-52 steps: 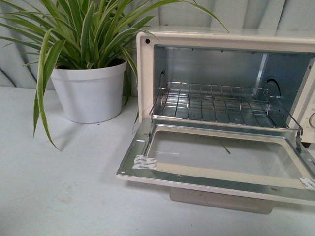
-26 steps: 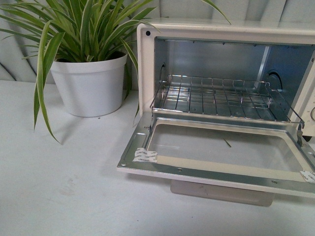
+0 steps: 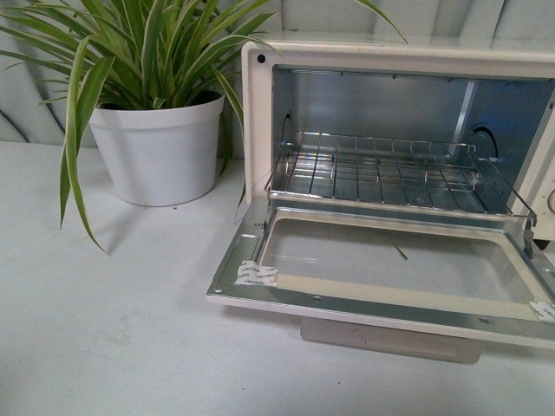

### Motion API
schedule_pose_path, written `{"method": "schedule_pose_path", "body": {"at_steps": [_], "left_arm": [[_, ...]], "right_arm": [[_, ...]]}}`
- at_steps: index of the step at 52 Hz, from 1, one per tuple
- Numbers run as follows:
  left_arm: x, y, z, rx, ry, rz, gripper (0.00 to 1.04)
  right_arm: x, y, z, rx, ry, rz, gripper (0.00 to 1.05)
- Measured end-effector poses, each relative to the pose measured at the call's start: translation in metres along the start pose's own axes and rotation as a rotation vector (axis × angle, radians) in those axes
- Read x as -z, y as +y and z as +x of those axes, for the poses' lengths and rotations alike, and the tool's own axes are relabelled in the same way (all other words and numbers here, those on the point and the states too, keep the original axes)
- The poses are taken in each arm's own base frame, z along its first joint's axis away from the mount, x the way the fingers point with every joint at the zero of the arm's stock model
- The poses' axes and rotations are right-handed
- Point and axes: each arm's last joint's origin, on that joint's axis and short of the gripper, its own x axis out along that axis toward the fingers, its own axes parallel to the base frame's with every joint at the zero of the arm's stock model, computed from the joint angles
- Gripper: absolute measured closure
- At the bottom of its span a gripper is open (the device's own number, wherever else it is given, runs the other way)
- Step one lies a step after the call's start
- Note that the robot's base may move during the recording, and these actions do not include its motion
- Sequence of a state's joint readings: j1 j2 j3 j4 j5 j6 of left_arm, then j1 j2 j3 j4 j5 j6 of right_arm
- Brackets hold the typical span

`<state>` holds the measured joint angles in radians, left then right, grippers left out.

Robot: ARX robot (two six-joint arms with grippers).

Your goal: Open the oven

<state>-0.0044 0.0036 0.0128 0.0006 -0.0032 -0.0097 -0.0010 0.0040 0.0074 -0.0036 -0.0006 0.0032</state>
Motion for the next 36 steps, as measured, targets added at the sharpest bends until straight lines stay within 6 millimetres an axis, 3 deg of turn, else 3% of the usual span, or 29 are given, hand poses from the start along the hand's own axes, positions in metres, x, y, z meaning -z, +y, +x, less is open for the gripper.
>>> {"method": "schedule_pose_path", "body": {"at_steps": [12,36], "left_arm": [[0.0,0.0,0.0,0.0,0.0,0.002,0.05],[0.0,0.0,0.0,0.0,0.0,0.002,0.06]], "right_arm": [[0.0,0.0,0.0,0.0,0.0,0.0,0.08],[0.0,0.0,0.0,0.0,0.0,0.0,0.09]]}}
